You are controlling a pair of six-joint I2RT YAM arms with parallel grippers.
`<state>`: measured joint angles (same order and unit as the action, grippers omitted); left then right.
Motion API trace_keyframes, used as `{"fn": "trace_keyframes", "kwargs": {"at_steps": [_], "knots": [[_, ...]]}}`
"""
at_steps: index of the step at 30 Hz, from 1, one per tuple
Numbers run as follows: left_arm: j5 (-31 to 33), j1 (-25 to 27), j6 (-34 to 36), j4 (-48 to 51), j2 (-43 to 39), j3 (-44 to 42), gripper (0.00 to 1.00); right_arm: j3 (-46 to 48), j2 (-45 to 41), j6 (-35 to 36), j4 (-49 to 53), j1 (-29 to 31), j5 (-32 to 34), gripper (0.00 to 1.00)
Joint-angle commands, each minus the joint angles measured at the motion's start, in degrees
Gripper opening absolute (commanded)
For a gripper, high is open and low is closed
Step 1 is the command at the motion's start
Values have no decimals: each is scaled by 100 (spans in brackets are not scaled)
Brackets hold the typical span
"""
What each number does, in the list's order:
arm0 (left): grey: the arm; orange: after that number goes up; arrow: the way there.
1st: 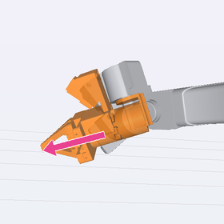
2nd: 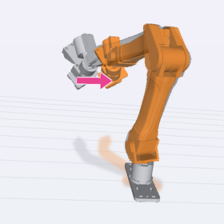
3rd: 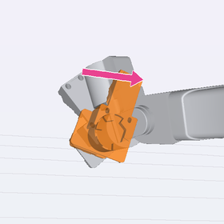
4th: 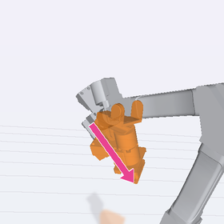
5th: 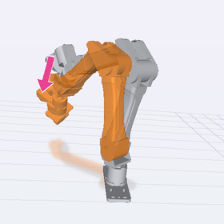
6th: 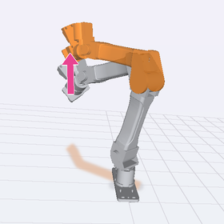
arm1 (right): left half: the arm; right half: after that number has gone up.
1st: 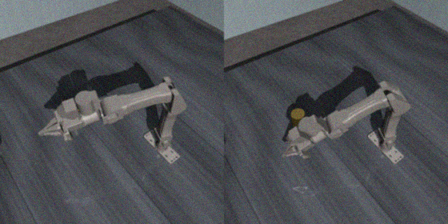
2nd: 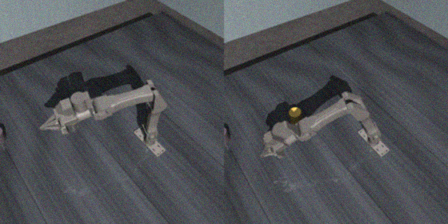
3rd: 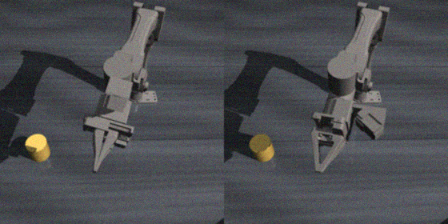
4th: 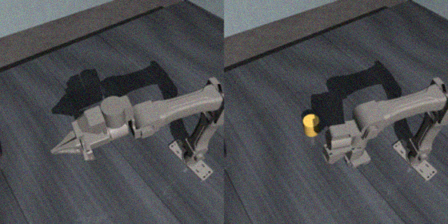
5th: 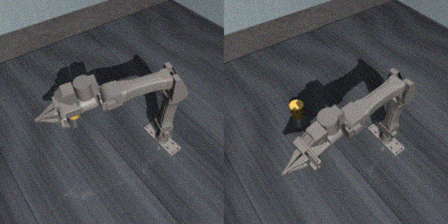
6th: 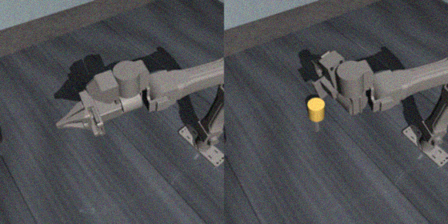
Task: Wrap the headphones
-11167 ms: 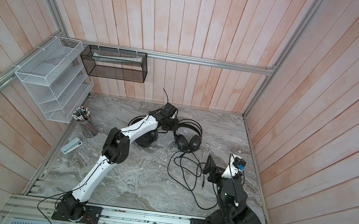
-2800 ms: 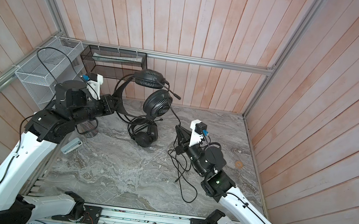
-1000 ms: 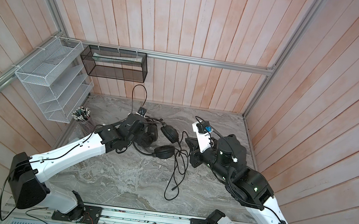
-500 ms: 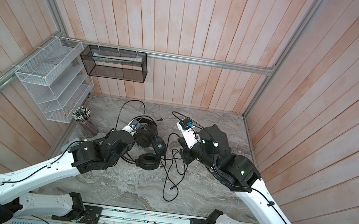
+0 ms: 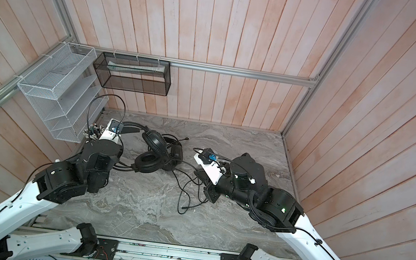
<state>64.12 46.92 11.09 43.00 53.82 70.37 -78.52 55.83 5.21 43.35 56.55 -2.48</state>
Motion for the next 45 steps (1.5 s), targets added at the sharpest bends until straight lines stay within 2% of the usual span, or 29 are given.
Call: {"fn": "trace_keyframes", "kwargs": {"at_steps": [1, 2, 4, 9, 12, 14, 16, 19, 22, 28, 32, 38, 43, 45], "knots": [[596, -156, 950, -1295, -218, -78, 0, 69, 23, 59, 87, 124, -24, 0], [675, -197, 1146, -1616, -293, -127, 0, 97, 39, 53, 103, 165, -18, 0], [759, -226, 977, -1726, -372, -24, 0, 218, 26, 25, 32, 244, -23, 0], [680, -226, -642, -228, -4, 502, 0, 546, 64, -160, -572, 481, 173, 0], [163, -227, -1897, 798, 227, 841, 0, 901, 63, -319, -1286, 646, 333, 0], [-278, -222, -2392, 1043, 277, 932, 0, 1100, 47, -385, -1836, 724, 457, 0], [-655, -225, -2582, 1015, 261, 924, 0, 1261, 49, -420, -2313, 752, 512, 0], [-1004, -227, -2639, 954, 277, 926, 0, 1454, 50, -419, -3024, 761, 899, 0], [-946, -222, -2685, 1040, 323, 983, 0, 1488, 134, -353, -3312, 765, 1121, 0], [-429, -378, -2555, 975, 165, 1066, 0, 1711, 171, -327, -3171, 759, 322, 0], [-653, -723, -2415, 758, -16, 1235, 0, 2138, 3, -513, -3227, 769, 126, 0], [-944, -775, -2490, 734, -23, 1411, 0, 2389, -188, -715, -3323, 802, -51, 0], [-1261, -781, -1869, 858, 165, 1094, 0, 1832, -587, -489, -2510, 831, 510, 0], [-1824, -751, -1588, 803, 102, 824, 0, 1486, -671, -325, -1951, 831, 992, 0]]}}
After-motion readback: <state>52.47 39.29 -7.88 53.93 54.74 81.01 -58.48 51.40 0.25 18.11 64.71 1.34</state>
